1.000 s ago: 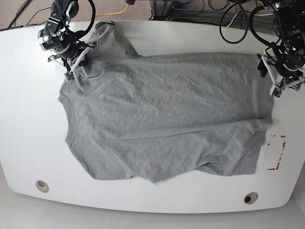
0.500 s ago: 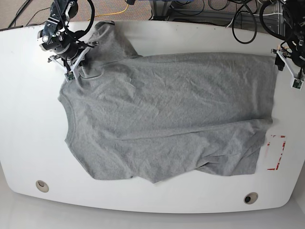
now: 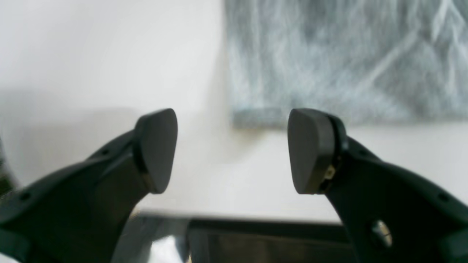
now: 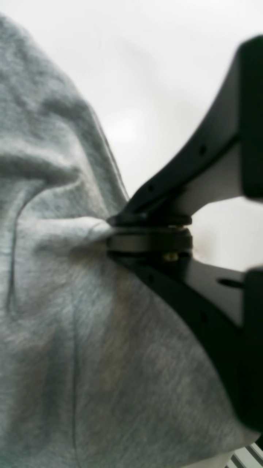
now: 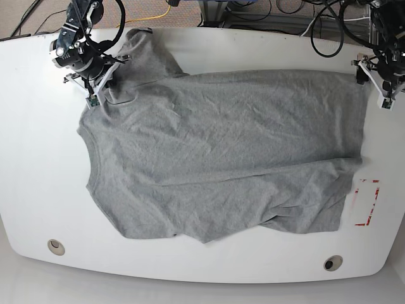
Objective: Layout the t-shirt on the table in an organized manner, then fold the t-shirt properly
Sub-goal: 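Lift the shoulder edge with both grippers and fold it over the shirt body, then open both grippers and release the folded edge, then move the right gripper to the folded edge near the sleeve and grasp it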
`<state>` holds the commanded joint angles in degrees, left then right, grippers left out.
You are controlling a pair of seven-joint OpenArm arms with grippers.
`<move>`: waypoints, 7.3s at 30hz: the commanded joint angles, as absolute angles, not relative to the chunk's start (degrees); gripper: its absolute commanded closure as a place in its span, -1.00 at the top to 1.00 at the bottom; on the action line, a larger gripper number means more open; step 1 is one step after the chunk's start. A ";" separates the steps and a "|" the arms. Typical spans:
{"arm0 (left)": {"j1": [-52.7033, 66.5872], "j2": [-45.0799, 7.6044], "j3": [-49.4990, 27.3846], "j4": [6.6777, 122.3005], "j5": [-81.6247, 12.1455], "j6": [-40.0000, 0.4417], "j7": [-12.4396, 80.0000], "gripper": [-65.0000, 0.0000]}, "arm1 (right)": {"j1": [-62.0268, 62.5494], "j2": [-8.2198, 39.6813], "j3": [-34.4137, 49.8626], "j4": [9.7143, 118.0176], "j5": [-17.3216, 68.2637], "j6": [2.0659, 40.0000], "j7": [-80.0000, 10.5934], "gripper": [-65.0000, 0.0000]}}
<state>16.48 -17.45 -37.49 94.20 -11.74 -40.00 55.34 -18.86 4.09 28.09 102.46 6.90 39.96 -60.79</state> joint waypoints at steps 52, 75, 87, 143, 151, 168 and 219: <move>21.76 -17.54 -34.68 110.20 -11.82 -40.00 61.32 -0.99 | -22.11 3.65 33.89 116.44 8.40 40.00 -68.62 -1.00; 7.34 -18.95 -31.87 102.02 -11.47 -40.00 61.32 -0.97 | -9.27 6.81 38.29 113.10 19.03 40.00 -68.79 -1.00; -3.47 -19.21 -29.67 87.16 -11.56 -40.00 60.97 -0.97 | -0.48 8.40 38.29 103.52 18.95 40.00 -68.44 -1.00; -8.04 -24.40 -22.64 85.23 -11.82 -40.00 55.78 0.33 | -12.97 2.86 31.69 108.70 23.43 40.00 -71.60 0.68; -7.96 -24.40 -22.73 85.23 -11.82 -40.00 55.78 0.33 | -12.70 3.12 31.69 100.70 23.52 40.00 -68.09 0.68; -7.16 -24.48 -22.73 85.23 -11.65 -40.00 55.69 0.33 | -12.79 2.59 31.60 106.68 23.96 40.00 -69.49 -1.00; -3.56 -24.57 -22.64 85.41 -11.65 -40.00 55.78 0.33 | 18.59 17.36 20.44 91.91 32.04 40.00 -65.80 0.79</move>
<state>-3.56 -24.57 -22.64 85.41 -11.65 -40.00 55.78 18.59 17.36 20.44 91.91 32.04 40.00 -65.80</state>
